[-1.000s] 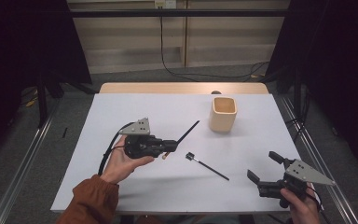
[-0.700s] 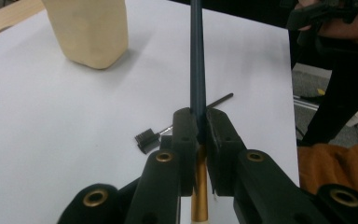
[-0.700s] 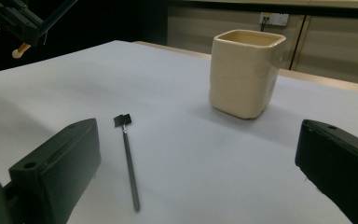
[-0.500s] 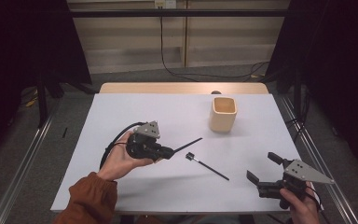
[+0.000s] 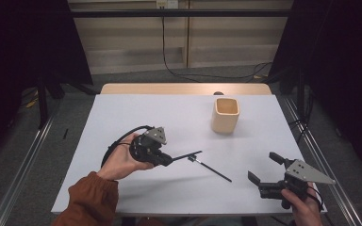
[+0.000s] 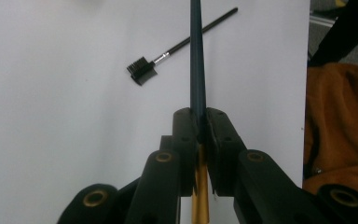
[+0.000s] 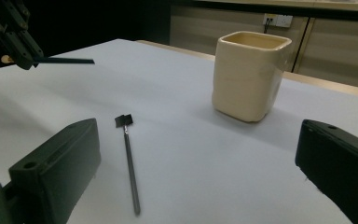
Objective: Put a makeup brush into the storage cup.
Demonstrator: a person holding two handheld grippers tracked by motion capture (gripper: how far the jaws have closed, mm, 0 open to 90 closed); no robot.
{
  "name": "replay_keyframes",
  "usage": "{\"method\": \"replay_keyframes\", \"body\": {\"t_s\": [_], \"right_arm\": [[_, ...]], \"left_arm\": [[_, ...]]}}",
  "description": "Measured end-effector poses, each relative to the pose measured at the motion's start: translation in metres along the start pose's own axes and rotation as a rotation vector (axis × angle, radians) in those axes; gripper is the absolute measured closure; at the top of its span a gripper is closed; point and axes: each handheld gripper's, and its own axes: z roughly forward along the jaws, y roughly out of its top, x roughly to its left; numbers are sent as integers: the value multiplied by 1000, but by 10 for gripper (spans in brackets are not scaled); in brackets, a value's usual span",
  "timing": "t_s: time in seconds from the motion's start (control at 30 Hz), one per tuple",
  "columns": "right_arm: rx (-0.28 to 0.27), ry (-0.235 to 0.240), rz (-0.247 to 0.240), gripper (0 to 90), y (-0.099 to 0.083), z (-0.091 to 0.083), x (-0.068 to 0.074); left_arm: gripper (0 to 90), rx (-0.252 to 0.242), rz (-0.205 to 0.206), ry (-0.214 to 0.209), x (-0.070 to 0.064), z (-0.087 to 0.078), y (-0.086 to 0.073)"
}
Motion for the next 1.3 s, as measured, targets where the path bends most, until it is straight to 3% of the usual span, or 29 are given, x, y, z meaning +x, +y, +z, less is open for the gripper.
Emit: {"method": "replay_keyframes", "body": {"t_s": [0.23,0.37,0.5,0.87,1.03,1.07,1.3], "right_arm": [[-28,19,-24,0,10,6,0],[-59,42,-21,0,21,12,-1],[-84,47,-50,0,31,19,-1],[-69,127,-54,0,51,41,2],[-82,145,-57,0,61,52,2],[-82,147,-56,0,64,55,2],[-84,175,-62,0,78,69,0]], "left_arm": [[832,46,17,-17,-1,3,0],[833,59,14,-13,-2,5,0],[832,64,18,-28,-2,6,0],[832,67,20,-25,-3,8,1],[832,74,18,-34,-2,10,2],[832,84,20,-52,-1,9,2],[833,83,30,-47,-2,10,6]]}}
